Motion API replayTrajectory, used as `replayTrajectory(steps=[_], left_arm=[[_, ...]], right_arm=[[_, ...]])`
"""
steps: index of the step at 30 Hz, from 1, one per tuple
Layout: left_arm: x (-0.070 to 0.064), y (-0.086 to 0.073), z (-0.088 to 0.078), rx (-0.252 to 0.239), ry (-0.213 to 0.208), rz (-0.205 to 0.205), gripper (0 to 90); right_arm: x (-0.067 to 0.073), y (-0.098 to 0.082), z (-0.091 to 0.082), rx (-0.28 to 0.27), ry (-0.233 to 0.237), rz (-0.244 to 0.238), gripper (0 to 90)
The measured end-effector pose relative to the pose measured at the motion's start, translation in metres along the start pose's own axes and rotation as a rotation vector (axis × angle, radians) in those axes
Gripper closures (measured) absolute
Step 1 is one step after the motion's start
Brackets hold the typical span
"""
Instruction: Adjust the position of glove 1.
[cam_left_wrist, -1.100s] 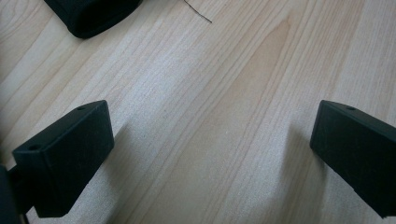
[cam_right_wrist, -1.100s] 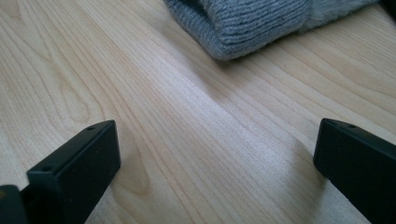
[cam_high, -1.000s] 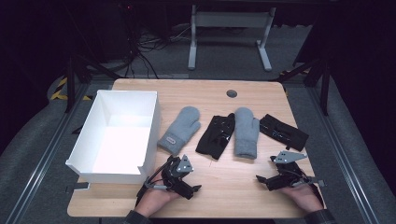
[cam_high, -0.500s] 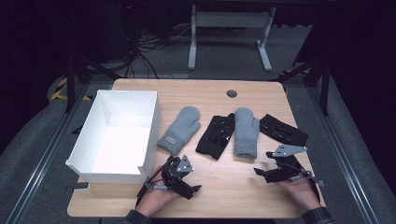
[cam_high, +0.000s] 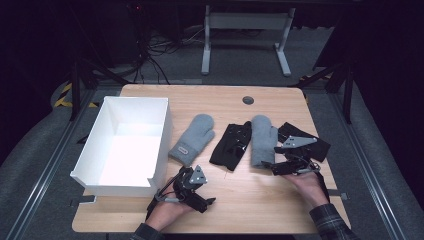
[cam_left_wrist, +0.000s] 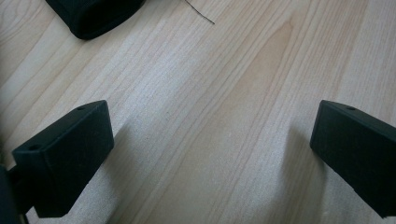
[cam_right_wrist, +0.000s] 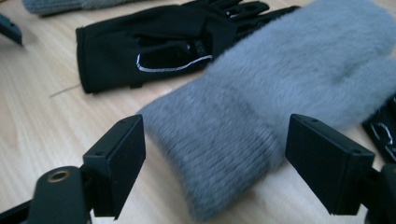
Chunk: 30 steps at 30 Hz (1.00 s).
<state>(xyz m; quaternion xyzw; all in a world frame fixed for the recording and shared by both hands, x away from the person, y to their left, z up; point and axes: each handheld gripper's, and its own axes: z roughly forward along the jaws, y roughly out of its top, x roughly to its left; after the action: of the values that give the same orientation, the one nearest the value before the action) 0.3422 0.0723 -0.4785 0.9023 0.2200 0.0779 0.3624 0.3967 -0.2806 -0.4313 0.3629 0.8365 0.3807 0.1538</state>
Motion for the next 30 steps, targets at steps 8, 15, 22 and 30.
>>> replayTrajectory(steps=[8,15,22,30], left_arm=[[0.000,0.000,0.000,0.000,-0.004,0.003,0.1],[0.000,-0.001,-0.001,0.002,-0.005,0.005,0.1],[0.000,-0.001,-0.001,0.002,-0.005,0.005,0.1],[0.000,-0.001,-0.001,0.001,-0.004,0.004,0.2]], right_arm=[[-0.014,0.016,0.016,-0.029,-0.008,0.029,25.8],[-0.029,0.021,0.026,-0.046,-0.029,0.060,31.1],[-0.037,0.015,0.037,-0.027,-0.028,0.086,40.5],[-0.033,0.014,0.042,0.006,-0.042,0.028,80.6]])
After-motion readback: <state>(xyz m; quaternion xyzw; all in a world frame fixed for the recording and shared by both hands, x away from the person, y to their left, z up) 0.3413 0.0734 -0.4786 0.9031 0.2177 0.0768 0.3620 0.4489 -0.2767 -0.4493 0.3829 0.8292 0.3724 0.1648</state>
